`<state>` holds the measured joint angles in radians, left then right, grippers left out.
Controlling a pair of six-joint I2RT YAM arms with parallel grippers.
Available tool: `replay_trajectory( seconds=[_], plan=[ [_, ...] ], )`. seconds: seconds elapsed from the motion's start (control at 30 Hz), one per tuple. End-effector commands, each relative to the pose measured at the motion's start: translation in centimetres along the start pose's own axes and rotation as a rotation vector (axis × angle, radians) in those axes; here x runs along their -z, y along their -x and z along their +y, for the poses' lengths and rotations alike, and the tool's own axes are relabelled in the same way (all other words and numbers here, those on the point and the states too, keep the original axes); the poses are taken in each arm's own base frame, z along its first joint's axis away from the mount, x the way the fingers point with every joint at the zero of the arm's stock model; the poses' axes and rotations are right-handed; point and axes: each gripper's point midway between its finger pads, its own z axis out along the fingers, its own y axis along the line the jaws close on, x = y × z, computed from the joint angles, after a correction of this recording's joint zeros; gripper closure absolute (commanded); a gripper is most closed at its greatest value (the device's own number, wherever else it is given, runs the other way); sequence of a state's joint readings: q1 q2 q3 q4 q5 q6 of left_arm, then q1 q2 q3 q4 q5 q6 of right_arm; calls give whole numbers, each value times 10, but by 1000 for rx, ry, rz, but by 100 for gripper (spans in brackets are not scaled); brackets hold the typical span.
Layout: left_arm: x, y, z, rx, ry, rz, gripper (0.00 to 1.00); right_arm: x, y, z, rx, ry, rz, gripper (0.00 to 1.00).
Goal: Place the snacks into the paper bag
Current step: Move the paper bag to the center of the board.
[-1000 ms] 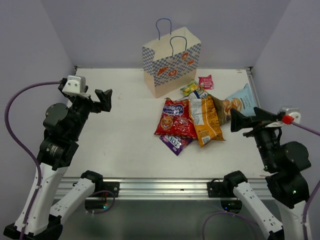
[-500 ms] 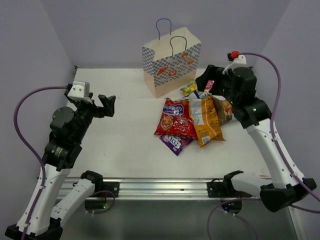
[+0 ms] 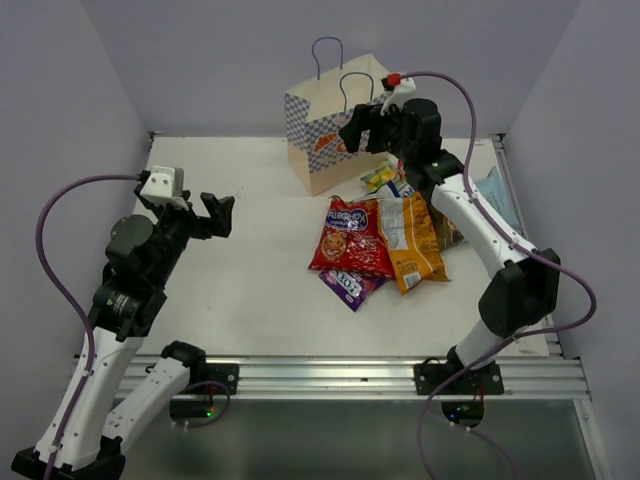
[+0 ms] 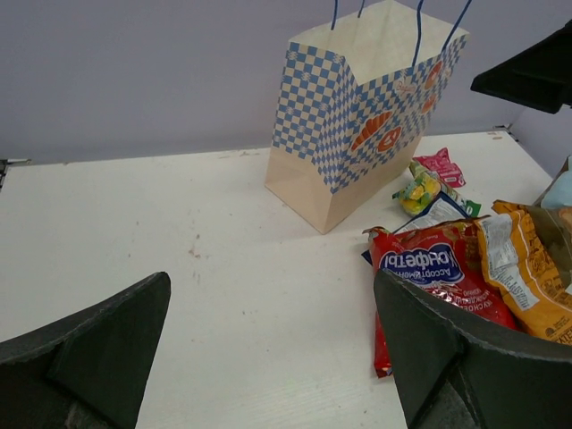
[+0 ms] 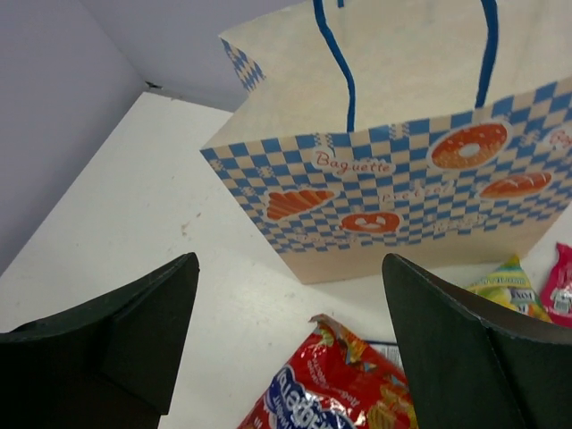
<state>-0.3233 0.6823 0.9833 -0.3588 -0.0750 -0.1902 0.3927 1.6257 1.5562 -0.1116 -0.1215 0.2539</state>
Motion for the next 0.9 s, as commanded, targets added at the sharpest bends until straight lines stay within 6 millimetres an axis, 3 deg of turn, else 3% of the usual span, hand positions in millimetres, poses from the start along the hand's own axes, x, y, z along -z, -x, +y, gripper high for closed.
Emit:
replay_trajectory(
  seconds=[0.0, 0.13, 0.17, 0.2, 0.27, 0.37, 0.67, 0.77, 0.87],
  plan=[
    [0, 6, 3, -13, 19, -30, 0, -11, 69, 15, 117, 42, -234, 13],
    [-1, 6, 5, -16, 29, -27, 0, -34, 75, 10, 147, 21, -265, 21],
    [-2, 5, 5, -17, 29, -24, 0, -46, 66, 7, 151, 17, -249, 23],
    [-2, 4, 5, -17, 28, -20, 0, -48, 75, 7, 159, 16, -267, 23],
    [-3, 3, 5, -17, 30, -18, 0, -65, 65, 1, 169, -1, -249, 25],
    [-6, 0, 6, -18, 36, -8, 0, -77, 69, -4, 179, -18, -274, 29],
    [-19, -6, 5, -20, 36, 25, 0, -116, 50, -13, 192, -27, -262, 43],
    [-20, -5, 6, -25, 38, 28, 0, -123, 46, -7, 210, 20, -257, 51],
    [-21, -7, 6, -26, 42, 36, 0, -124, 43, 4, 224, 87, -251, 68]
  ],
)
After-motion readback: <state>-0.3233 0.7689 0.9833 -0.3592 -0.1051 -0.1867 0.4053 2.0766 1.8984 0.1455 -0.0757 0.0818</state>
